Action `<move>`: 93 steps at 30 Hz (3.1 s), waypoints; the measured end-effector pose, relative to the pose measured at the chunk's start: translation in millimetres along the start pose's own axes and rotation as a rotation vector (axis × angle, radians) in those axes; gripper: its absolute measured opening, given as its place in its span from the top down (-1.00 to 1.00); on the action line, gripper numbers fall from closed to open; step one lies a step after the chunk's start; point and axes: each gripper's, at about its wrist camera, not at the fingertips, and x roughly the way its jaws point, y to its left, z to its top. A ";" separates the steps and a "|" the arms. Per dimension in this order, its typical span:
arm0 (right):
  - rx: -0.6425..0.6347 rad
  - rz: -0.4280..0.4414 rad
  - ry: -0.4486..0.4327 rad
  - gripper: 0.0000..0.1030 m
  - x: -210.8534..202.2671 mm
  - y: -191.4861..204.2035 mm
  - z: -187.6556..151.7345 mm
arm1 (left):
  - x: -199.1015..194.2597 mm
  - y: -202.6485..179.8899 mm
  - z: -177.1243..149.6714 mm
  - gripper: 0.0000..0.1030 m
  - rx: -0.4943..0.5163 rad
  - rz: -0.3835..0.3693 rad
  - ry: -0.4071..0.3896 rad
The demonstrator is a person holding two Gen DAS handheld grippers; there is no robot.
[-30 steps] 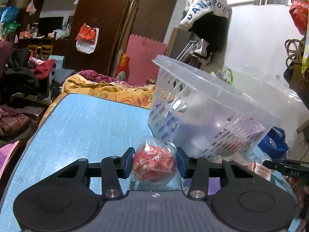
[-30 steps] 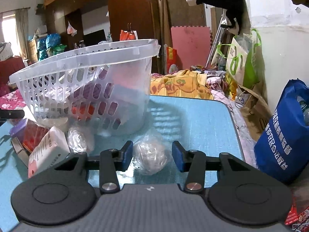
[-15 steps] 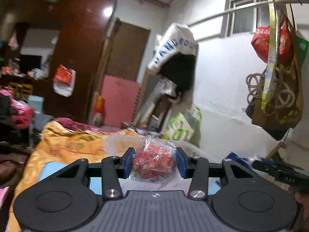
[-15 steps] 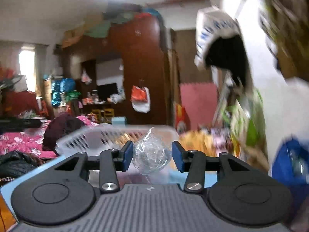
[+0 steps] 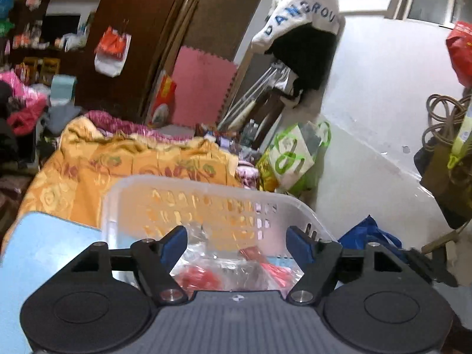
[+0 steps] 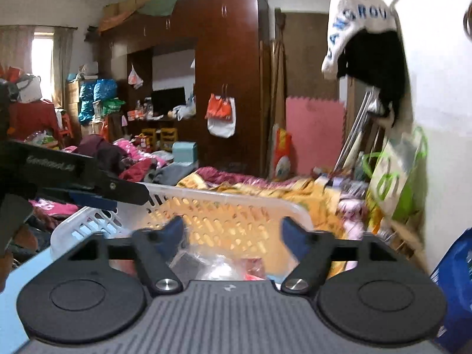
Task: Organize objects
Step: 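Grasp a purple box with the left tool while the right tool grasps the pink THANK YOU pack, then carry both items over the white basket and release them inside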
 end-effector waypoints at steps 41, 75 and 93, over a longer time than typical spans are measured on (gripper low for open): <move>0.001 0.095 0.050 -0.56 -39.6 29.6 -130.8 | -41.9 33.0 -140.0 -0.68 0.178 0.191 0.000; 0.143 0.127 -0.042 -0.56 -49.7 5.5 -135.4 | -60.3 35.4 -154.3 0.15 0.160 -0.006 -0.147; 0.164 0.155 -0.152 -0.56 -58.7 -12.5 -12.1 | -95.3 -22.1 -46.7 0.15 0.114 -0.098 -0.258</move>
